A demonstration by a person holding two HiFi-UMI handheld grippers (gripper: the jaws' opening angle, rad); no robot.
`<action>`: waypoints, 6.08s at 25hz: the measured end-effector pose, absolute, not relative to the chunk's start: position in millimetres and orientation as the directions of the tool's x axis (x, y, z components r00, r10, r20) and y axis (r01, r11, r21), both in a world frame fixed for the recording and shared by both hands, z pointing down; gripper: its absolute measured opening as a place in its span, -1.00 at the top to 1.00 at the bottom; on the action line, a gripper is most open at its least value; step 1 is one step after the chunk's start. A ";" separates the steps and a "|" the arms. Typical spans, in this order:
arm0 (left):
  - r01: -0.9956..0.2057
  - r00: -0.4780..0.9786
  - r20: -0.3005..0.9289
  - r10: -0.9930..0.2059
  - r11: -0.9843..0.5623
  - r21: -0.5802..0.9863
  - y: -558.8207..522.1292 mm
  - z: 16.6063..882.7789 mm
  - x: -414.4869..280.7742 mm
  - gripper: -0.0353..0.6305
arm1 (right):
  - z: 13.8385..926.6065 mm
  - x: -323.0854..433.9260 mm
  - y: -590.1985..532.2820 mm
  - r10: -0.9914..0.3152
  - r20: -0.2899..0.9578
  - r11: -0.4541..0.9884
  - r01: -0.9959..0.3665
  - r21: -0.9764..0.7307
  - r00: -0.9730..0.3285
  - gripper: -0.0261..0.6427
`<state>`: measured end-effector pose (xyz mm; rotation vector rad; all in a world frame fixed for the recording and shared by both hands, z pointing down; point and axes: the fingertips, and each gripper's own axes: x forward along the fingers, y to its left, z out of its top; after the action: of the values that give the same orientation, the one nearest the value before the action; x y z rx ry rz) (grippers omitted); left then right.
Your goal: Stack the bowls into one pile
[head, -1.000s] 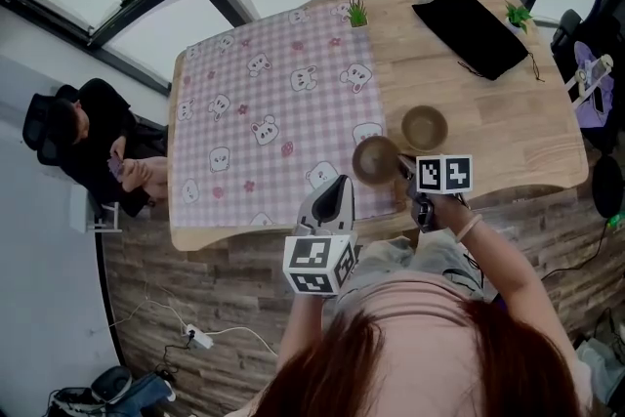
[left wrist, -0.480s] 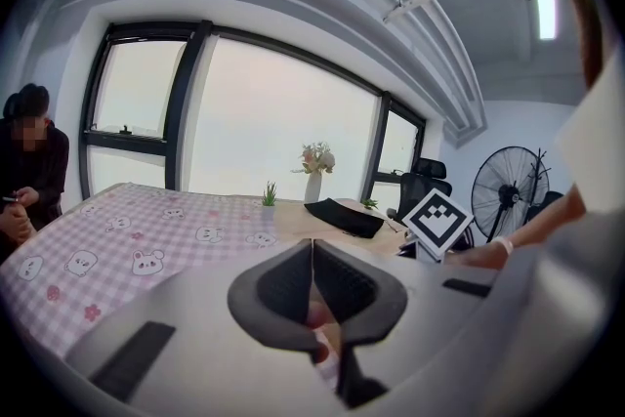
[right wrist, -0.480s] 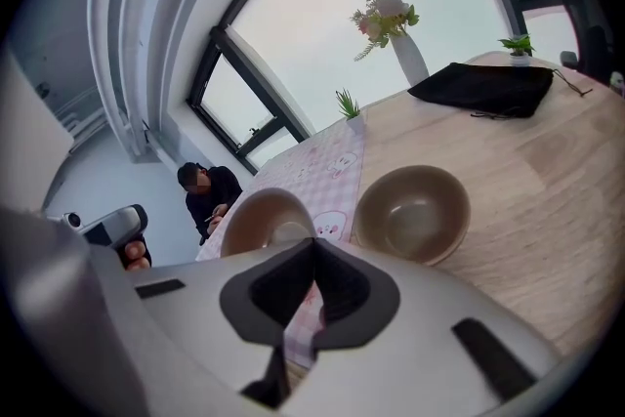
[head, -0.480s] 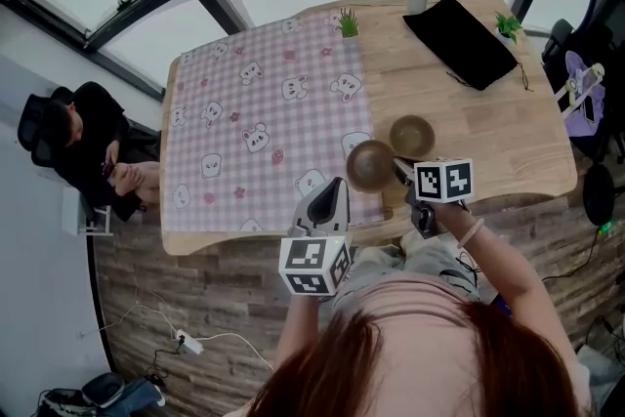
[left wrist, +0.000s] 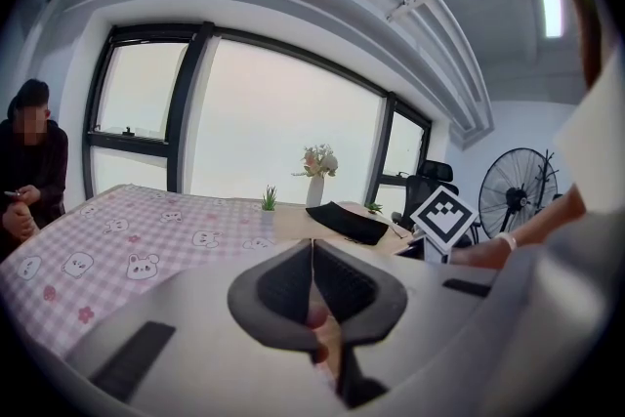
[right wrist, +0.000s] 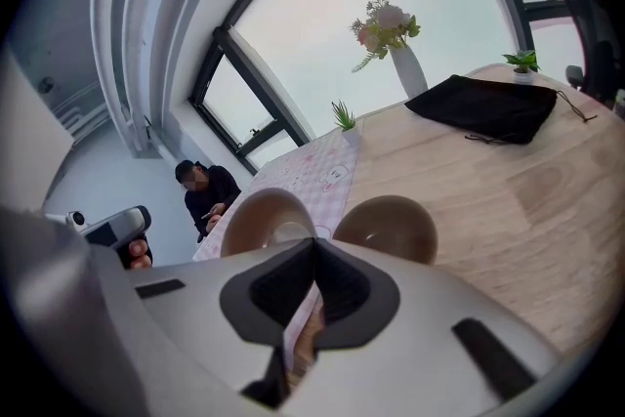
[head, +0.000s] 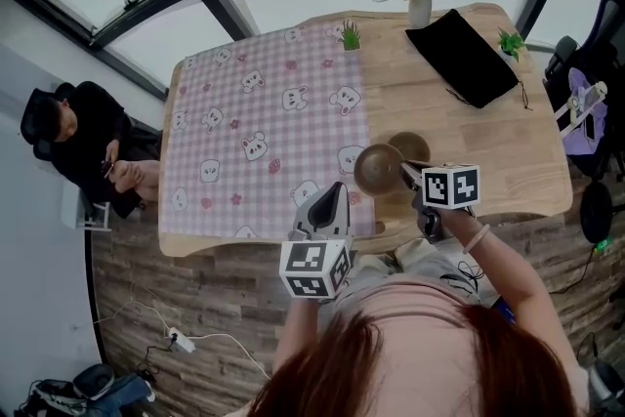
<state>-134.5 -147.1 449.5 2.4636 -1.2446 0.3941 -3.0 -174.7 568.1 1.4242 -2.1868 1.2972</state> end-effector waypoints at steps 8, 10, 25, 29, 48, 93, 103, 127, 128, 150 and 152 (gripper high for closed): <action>-0.833 0.548 0.404 -0.732 -0.522 0.184 -153.2 452.6 -123.7 0.86 | 571.6 16.0 -180.1 -0.608 0.602 0.159 -0.822 -0.546 -0.518 0.90; -0.838 0.541 0.407 -0.736 -0.515 0.184 -154.1 453.2 -121.4 0.86 | 572.9 23.7 -182.1 -0.607 0.610 0.159 -0.830 -0.535 -0.510 0.90; -0.862 0.503 0.426 -0.752 -0.474 0.181 -150.2 459.4 -110.4 0.86 | 589.5 63.5 -194.1 -0.590 0.663 0.179 -0.875 -0.450 -0.461 0.90; -0.869 0.491 0.435 -0.755 -0.460 0.183 -148.3 461.6 -110.7 0.86 | 597.4 70.6 -195.8 -0.580 0.687 0.193 -0.893 -0.406 -0.438 0.90; -0.883 0.462 0.461 -0.758 -0.440 0.162 -141.8 465.4 -111.3 0.86 | 622.3 83.5 -207.6 -0.573 0.745 0.154 -0.938 -0.312 -0.342 0.90; -0.823 0.556 0.337 -0.760 -0.561 0.093 -155.5 419.6 -81.5 0.86 | 508.6 69.6 -192.4 -0.784 0.507 0.319 -0.933 -0.168 -0.359 0.87; -0.794 0.596 0.289 -0.750 -0.604 0.068 -152.8 403.1 -66.7 0.86 | 465.2 64.8 -173.1 -0.832 0.428 0.357 -0.931 -0.076 -0.354 0.92; -0.767 0.633 0.217 -0.743 -0.640 0.049 -144.2 370.0 -58.1 0.86 | 394.6 57.3 -130.5 -0.895 0.259 0.386 -0.922 0.041 -0.363 0.92; -0.767 0.634 0.219 -0.742 -0.640 0.050 -143.9 370.6 -57.9 0.86 | 393.1 57.8 -129.3 -0.897 0.255 0.385 -0.922 0.045 -0.362 0.92; -0.758 0.644 0.231 -0.729 -0.649 0.066 -151.3 379.7 -52.6 0.86 | 391.1 58.4 -132.2 -0.904 0.234 0.383 -0.921 0.068 -0.358 0.92; -0.760 0.641 0.236 -0.730 -0.646 0.067 -151.8 382.8 -53.3 0.86 | 392.9 59.5 -134.8 -0.904 0.235 0.381 -0.922 0.069 -0.356 0.92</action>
<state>-53.3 -151.8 382.8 2.6990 -1.2349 0.2817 59.5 -134.8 392.9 1.6241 -2.4070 0.1097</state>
